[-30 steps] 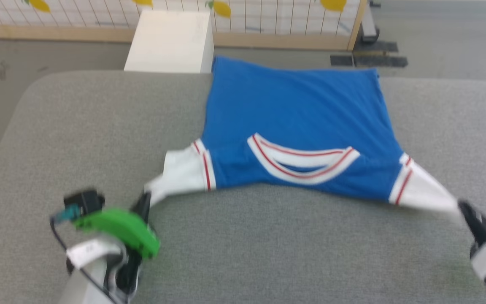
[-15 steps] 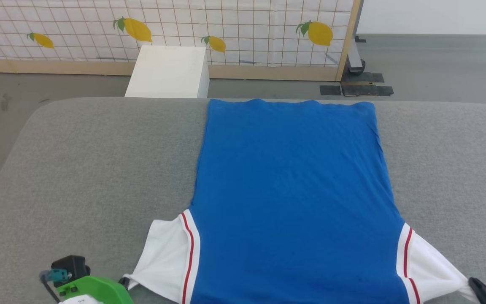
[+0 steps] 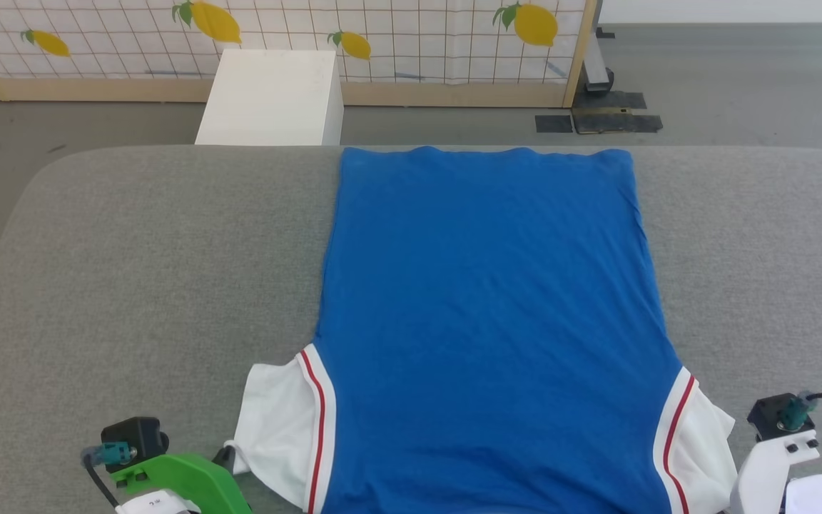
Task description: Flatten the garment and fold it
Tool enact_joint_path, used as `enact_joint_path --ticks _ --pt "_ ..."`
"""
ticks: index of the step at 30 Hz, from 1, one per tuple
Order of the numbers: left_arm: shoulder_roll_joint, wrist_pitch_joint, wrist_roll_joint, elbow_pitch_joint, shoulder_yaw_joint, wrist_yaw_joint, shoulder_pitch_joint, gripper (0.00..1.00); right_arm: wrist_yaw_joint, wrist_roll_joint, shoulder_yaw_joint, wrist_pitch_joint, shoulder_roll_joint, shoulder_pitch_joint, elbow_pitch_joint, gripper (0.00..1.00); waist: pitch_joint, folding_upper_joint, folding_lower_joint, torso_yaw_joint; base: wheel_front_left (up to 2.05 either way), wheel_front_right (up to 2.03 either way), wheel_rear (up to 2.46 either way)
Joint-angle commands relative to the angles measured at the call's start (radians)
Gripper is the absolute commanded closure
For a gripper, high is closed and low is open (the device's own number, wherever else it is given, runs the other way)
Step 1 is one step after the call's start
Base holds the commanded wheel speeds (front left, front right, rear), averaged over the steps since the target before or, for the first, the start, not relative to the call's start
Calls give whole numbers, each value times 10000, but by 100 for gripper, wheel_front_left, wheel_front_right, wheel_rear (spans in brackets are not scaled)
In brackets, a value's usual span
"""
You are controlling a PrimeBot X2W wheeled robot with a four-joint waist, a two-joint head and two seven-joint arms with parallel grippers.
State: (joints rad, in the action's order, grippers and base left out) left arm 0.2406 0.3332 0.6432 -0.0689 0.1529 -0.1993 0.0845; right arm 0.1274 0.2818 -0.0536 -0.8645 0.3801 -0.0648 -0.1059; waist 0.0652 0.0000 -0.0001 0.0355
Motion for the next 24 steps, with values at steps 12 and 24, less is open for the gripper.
enact_joint_path --ticks 12,24 --pt "-94 -180 -53 383 4 -201 170 100 33 1353 1165 343 -69 33 843 0 -91 0 1 -139 0 0 0" --pt "-83 -468 -57 983 -73 -262 271 100 33 2371 4525 1880 -2188 1444 3374 0 120 0 1 -164 0 0 0"
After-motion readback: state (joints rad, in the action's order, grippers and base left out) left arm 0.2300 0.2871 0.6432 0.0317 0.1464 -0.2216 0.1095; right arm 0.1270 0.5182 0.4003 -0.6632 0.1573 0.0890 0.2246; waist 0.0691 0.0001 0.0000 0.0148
